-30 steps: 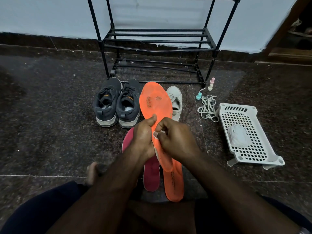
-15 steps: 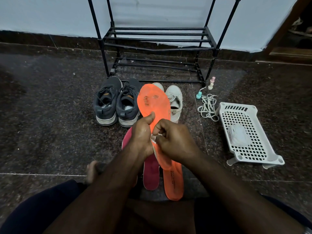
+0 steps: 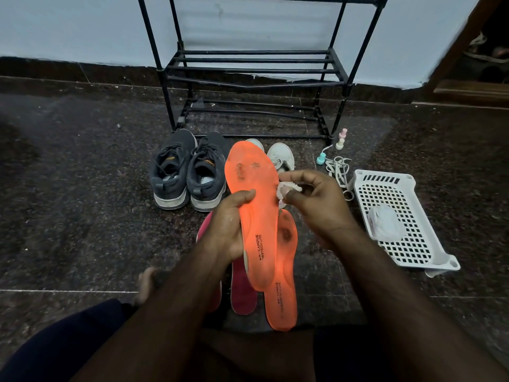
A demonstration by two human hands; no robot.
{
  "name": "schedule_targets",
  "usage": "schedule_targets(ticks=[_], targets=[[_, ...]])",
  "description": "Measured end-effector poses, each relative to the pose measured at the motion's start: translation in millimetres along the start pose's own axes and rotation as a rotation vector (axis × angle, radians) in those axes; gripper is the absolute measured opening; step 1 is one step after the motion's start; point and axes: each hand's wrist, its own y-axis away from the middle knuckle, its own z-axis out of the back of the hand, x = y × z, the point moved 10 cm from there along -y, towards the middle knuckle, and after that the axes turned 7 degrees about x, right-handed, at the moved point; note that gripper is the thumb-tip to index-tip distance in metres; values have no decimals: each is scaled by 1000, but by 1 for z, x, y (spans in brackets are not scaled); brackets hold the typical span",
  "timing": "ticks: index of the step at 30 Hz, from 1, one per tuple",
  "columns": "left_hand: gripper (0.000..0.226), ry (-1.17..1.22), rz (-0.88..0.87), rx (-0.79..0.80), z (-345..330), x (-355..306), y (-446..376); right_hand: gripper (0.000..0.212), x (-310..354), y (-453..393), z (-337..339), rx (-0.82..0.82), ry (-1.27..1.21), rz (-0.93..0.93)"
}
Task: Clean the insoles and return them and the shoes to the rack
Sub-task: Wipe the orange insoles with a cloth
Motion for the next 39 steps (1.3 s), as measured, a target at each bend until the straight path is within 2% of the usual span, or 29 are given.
schedule_targets(ticks=[6, 11, 16, 20, 22, 26, 30, 32, 34, 37, 39], targets=[[41, 24, 2, 60, -4, 6, -8, 16, -3, -1, 0, -35, 136, 3], [50, 33, 35, 99, -8, 13, -8, 22, 20, 2, 4, -139, 419, 197], [60, 99, 14, 166, -17, 15, -10, 38, 28, 7, -30, -12, 722, 287], [62, 113, -14, 123, -9, 12, -13, 34, 29, 12, -39, -34, 783, 327], [65, 112, -22, 78, -4, 9, -14, 29, 25, 19, -55, 21, 803, 329], [56, 76, -10, 22, 1, 10, -12, 16, 20, 24, -71, 95, 823, 359], [52, 68, -61, 20, -6, 11, -7, 17, 18, 0, -25, -122, 811, 282], [51, 48, -71, 7, -7, 9, -6, 17, 16, 0, -12, -168, 761, 226], [49, 55, -54, -6, -6, 10, -5, 13, 18, 10, -31, -109, 758, 272], [46, 45, -37, -59, 1, 12, -6, 11, 16, 27, -73, 74, 791, 359], [48, 66, -25, -33, -1, 14, -6, 13, 18, 19, -65, 47, 814, 384]])
